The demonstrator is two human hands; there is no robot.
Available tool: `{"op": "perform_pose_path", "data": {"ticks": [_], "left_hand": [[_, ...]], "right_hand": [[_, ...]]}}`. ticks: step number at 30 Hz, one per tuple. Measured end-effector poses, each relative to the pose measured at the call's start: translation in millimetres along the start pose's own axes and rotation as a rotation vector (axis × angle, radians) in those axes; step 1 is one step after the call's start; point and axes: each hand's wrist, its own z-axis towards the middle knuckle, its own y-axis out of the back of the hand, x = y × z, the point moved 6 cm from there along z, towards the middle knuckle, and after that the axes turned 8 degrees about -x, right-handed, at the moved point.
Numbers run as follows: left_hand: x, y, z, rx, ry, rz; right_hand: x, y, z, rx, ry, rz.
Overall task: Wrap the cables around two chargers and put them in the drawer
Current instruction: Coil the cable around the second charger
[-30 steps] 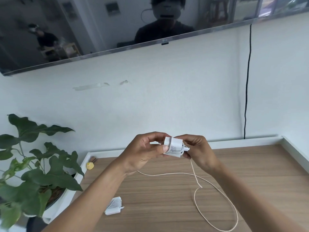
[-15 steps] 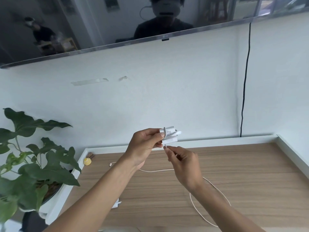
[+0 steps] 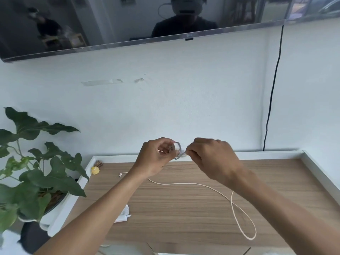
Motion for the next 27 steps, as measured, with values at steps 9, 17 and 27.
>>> {"op": "perform_pose_path", "data": {"ticks": [9, 17, 27], "left_hand": [[-25, -3, -9, 0.212, -0.122, -0.137], [-44, 6, -7, 0.354, -0.021, -0.389], [-20, -3, -2, 0.134, 0.344, -0.671]], "right_hand": [[-26, 17, 41, 0.099, 0.013, 0.096], [-43, -19, 33, 0.178, -0.268, 0.849], [-19, -73, -14, 0.05, -0.464, 0.945]]}}
